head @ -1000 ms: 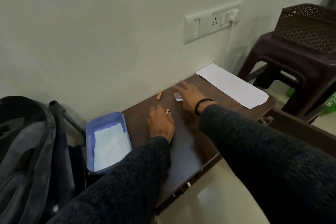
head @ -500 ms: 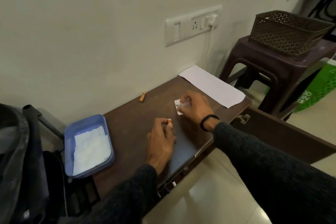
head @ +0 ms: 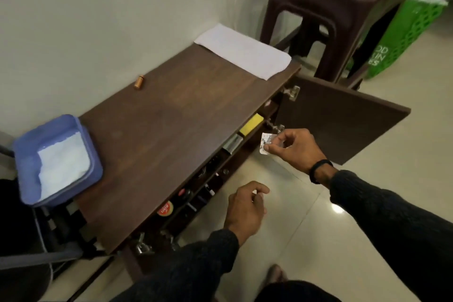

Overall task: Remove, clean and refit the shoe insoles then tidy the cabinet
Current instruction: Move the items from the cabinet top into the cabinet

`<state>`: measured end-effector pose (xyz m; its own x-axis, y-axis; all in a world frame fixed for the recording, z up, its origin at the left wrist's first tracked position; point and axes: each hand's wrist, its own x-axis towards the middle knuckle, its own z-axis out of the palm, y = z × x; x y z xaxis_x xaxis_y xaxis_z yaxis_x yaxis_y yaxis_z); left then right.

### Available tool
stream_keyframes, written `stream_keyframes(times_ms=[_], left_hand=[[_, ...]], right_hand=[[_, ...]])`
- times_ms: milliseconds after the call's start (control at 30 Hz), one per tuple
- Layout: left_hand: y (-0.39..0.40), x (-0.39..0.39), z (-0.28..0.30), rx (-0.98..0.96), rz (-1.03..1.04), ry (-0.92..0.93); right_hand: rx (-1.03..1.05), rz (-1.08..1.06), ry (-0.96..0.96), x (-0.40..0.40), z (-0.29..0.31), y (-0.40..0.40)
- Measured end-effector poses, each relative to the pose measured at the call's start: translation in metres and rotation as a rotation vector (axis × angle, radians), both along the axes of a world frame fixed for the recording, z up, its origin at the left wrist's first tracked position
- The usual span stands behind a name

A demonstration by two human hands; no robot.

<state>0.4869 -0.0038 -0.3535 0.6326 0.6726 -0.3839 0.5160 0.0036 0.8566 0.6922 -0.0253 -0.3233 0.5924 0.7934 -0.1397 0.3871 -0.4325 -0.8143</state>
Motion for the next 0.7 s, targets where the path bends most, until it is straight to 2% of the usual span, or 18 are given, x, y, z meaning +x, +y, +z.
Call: stream_keyframes(times_ms=[167,333,467,567,700], left_hand=[[0.018,0.021,-0.074,0.148,-0.061,0.2],[0.055,0.042,-0.14,0.206,-0.083,0.343],[0.085,0.057,-0.178,0.272,-0.014,0.348],[0.101,0.063,-0.197,0.24,0.119,0.327],[0.111,0.07,-0.203,0.237,0.209,0.335]], right_hand=[[-0.078,0.001,0.148,0.0,-0.076,-0.009],[-0.162,0.025,0.266,-0.003,-0.148,0.018],[-0.181,-0.017,0.352,-0.009,-0.181,0.052],[-0.172,-0.035,0.42,-0.016,-0.195,0.076],[-0.2,0.062,0.398,-0.028,-0.215,0.093]])
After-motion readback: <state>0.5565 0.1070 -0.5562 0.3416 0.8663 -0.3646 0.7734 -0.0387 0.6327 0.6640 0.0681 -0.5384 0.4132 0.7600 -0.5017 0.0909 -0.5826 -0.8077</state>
